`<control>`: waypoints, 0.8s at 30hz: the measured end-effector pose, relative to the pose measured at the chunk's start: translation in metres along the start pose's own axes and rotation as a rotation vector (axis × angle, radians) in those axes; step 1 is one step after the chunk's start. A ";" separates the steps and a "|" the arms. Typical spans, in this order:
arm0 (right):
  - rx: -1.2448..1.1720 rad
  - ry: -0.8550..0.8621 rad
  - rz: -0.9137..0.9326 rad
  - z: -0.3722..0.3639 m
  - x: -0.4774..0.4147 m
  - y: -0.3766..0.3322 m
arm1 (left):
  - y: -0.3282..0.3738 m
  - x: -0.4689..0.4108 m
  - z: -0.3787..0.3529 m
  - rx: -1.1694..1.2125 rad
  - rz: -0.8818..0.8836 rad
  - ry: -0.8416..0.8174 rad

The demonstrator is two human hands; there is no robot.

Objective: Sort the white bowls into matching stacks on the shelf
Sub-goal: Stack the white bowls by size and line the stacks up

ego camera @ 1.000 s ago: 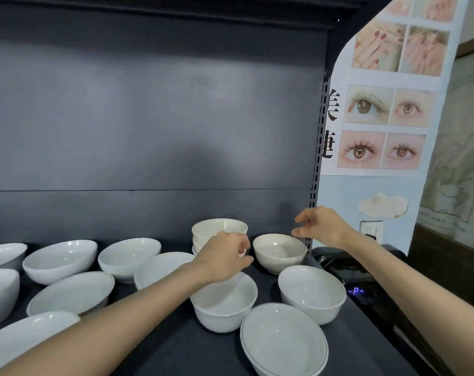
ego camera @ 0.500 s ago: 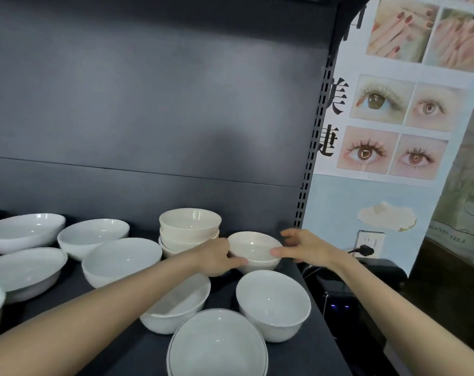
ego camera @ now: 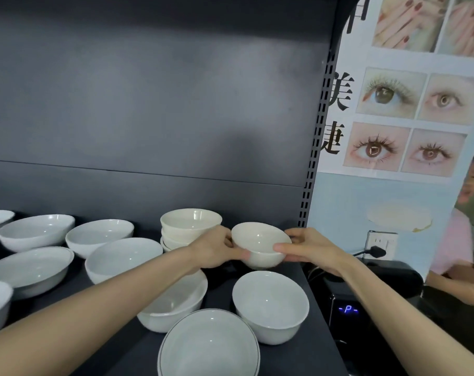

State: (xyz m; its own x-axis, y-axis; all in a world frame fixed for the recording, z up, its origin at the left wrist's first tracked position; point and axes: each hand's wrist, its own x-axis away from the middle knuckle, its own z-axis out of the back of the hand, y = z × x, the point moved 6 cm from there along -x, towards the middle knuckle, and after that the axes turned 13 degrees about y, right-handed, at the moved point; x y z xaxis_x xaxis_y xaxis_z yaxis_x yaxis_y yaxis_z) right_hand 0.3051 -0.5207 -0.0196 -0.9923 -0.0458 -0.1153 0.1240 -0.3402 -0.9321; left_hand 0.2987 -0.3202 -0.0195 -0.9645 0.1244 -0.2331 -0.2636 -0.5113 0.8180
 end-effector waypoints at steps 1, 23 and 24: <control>-0.031 0.010 0.022 0.003 0.002 -0.007 | 0.005 0.000 0.003 0.058 -0.007 0.035; 0.129 0.135 0.291 -0.076 -0.020 -0.118 | -0.006 0.015 0.141 0.297 -0.124 0.397; 0.157 0.139 0.280 -0.082 -0.023 -0.117 | -0.012 0.011 0.143 0.291 -0.121 0.365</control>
State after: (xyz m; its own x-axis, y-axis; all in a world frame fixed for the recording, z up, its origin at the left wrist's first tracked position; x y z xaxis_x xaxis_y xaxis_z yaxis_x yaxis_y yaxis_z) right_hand 0.3129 -0.4029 0.0639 -0.9092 -0.0335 -0.4149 0.3800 -0.4737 -0.7945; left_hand 0.2886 -0.1917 0.0434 -0.8710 -0.1653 -0.4627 -0.4179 -0.2459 0.8746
